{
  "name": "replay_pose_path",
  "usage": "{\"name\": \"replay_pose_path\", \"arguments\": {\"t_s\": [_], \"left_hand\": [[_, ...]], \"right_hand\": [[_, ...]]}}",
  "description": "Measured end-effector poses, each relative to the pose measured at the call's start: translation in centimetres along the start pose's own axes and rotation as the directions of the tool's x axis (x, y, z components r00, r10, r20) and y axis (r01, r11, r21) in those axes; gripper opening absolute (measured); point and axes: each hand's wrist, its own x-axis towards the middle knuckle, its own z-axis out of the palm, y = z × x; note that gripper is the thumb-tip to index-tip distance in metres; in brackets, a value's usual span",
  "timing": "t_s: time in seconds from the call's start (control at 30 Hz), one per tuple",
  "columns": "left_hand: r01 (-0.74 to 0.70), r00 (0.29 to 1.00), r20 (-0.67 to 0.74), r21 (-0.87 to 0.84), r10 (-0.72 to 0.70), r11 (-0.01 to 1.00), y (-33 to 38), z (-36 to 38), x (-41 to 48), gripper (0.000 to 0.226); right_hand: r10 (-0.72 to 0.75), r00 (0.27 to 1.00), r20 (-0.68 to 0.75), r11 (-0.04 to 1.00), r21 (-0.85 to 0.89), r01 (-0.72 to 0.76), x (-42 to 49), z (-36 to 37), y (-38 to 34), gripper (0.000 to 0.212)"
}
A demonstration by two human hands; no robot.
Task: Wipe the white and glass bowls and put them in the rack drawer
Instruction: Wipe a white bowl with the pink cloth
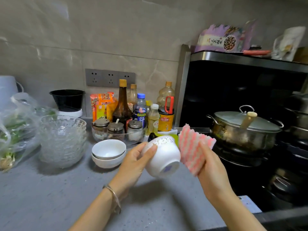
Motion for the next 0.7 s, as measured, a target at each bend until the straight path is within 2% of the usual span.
{"name": "replay_pose_path", "arguments": {"t_s": [0.03, 0.07, 0.1, 0.13, 0.17, 0.23, 0.27, 0.3, 0.33, 0.43, 0.5, 0.57, 0.6, 0.67, 0.7], "left_hand": [[-0.005, 1.000, -0.021, -0.009, 0.005, 1.000, 0.0, 0.8, -0.2, 0.034], [-0.011, 0.999, -0.053, -0.006, 0.011, 1.000, -0.1, 1.5, -0.4, 0.035], [-0.018, 0.996, -0.087, -0.001, 0.018, 1.000, -0.1, 2.1, -0.6, 0.036], [-0.021, 0.992, -0.124, 0.005, 0.022, 1.000, -0.1, 2.5, -0.7, 0.038], [-0.010, 0.987, -0.160, 0.001, 0.010, 1.000, 0.0, 2.9, -1.0, 0.042], [0.043, 0.975, -0.217, -0.021, -0.046, 0.999, 0.0, 3.1, -1.4, 0.057], [0.078, 0.966, -0.246, -0.024, -0.081, 0.997, 0.0, 3.2, -1.5, 0.065], [0.106, 0.956, -0.273, -0.014, -0.106, 0.994, 0.0, 3.4, -1.8, 0.072], [0.117, 0.951, -0.288, 0.007, -0.110, 0.993, -0.2, 3.6, -2.0, 0.079], [0.094, 0.951, -0.301, 0.044, -0.077, 0.995, -0.5, 4.6, -2.6, 0.084], [0.091, 0.945, -0.317, 0.021, -0.080, 0.996, -0.6, 5.3, -2.8, 0.082], [0.088, 0.936, -0.343, 0.009, -0.079, 0.996, -0.5, 6.0, -2.9, 0.074], [0.081, 0.933, -0.352, 0.009, -0.073, 0.997, -0.4, 6.4, -3.0, 0.073], [0.062, 0.928, -0.369, 0.012, -0.054, 0.998, -0.3, 7.1, -3.2, 0.071], [0.056, 0.918, -0.394, 0.017, -0.045, 0.998, -0.4, 7.3, -3.2, 0.067]], "right_hand": [[-0.203, 0.979, -0.032, 0.911, -0.373, 0.177, -1.4, 0.2, 0.2, 0.025], [0.054, 0.998, 0.010, 0.998, 0.032, -0.054, -1.7, 1.4, -0.1, 0.029], [-0.149, 0.988, 0.028, 0.980, -0.127, 0.151, -2.0, 0.9, 0.9, 0.030], [-0.210, 0.967, 0.143, 0.965, -0.126, 0.228, -2.1, 1.3, 0.7, 0.034], [-0.264, 0.952, 0.157, 0.949, -0.131, 0.285, -2.5, 1.1, 1.5, 0.041], [-0.299, 0.933, 0.201, 0.938, -0.115, 0.326, -2.7, 1.0, 2.1, 0.055], [-0.279, 0.940, 0.197, 0.948, -0.099, 0.302, -2.6, 0.7, 2.2, 0.059], [-0.315, 0.925, 0.212, 0.935, -0.096, 0.340, -2.5, 0.4, 2.4, 0.058], [-0.317, 0.926, 0.203, 0.924, -0.153, 0.350, -2.6, 0.5, 2.1, 0.053], [-0.375, 0.902, 0.214, 0.798, -0.421, 0.431, -1.8, -0.2, 2.6, 0.041], [-0.386, 0.900, 0.202, 0.769, -0.468, 0.435, -1.4, -0.6, 3.3, 0.043], [-0.386, 0.894, 0.225, 0.774, -0.448, 0.447, -1.6, -0.7, 3.5, 0.046], [-0.358, 0.907, 0.222, 0.819, -0.392, 0.420, -1.6, -0.8, 3.6, 0.042], [-0.228, 0.954, 0.196, 0.956, -0.140, 0.257, -1.6, -0.4, 3.2, 0.027], [-0.196, 0.965, 0.177, 0.975, -0.066, 0.211, -1.8, -0.1, 3.0, 0.024]]}}
